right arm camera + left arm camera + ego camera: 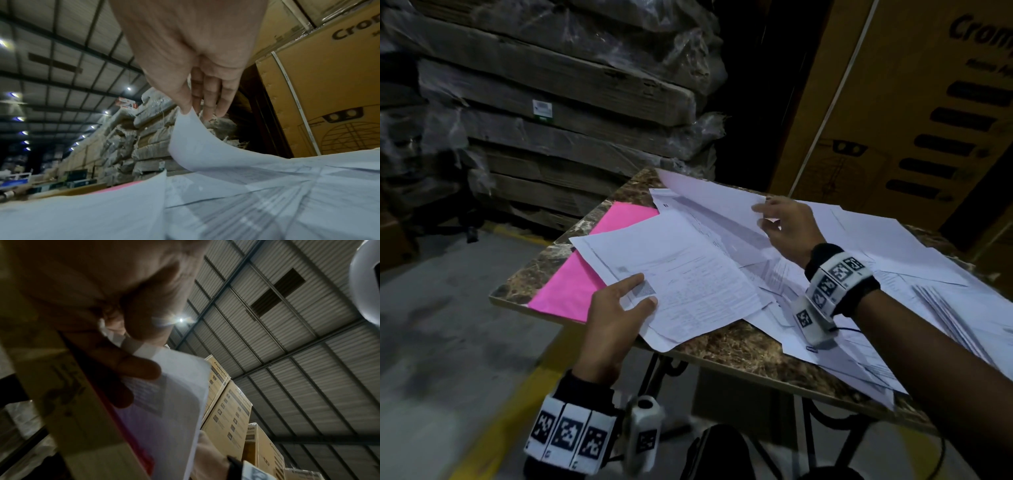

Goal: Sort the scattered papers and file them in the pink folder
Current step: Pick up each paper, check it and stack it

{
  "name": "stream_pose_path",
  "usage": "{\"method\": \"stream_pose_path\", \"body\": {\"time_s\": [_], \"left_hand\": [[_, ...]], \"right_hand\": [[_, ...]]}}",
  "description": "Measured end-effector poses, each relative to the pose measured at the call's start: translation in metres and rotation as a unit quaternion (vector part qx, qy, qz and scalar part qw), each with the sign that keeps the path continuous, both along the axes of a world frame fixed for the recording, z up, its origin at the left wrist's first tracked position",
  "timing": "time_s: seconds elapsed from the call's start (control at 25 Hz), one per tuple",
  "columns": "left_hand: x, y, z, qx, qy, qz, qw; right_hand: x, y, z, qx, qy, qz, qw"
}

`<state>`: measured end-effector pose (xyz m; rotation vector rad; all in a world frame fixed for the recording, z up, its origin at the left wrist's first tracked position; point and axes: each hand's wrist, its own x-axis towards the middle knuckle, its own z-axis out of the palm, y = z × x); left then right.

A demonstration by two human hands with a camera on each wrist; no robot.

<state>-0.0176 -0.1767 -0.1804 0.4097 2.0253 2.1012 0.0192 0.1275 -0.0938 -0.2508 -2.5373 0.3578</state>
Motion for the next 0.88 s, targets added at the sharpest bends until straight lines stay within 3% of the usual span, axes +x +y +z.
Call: {"method": "stream_pose_path", "body": {"time_s": [0.2, 0.4, 0.52, 0.88], "left_hand": [[0.015, -0.001, 0.008, 0.006, 0.003, -0.055, 0.998], [0.033, 0.006, 0.01, 0.027, -0.026, -0.108, 0.993], [0.047, 0.01, 0.008, 0.04, -0.038, -0.122, 0.991], [0.074, 0.017, 0.005, 0.008, 0.053, -0.141, 0.989]], "right_hand": [[0.071, -0.045, 0.007, -0.009, 0.103, 0.06, 0.993], [0.131, -0.085, 0.021, -0.008, -0.02, 0.142, 0.99], [0.16, -0.1, 0.007, -0.019, -0.083, 0.163, 0.983], [0.2, -0.133, -0.042, -0.098, -0.078, 0.204, 0.971]]}}
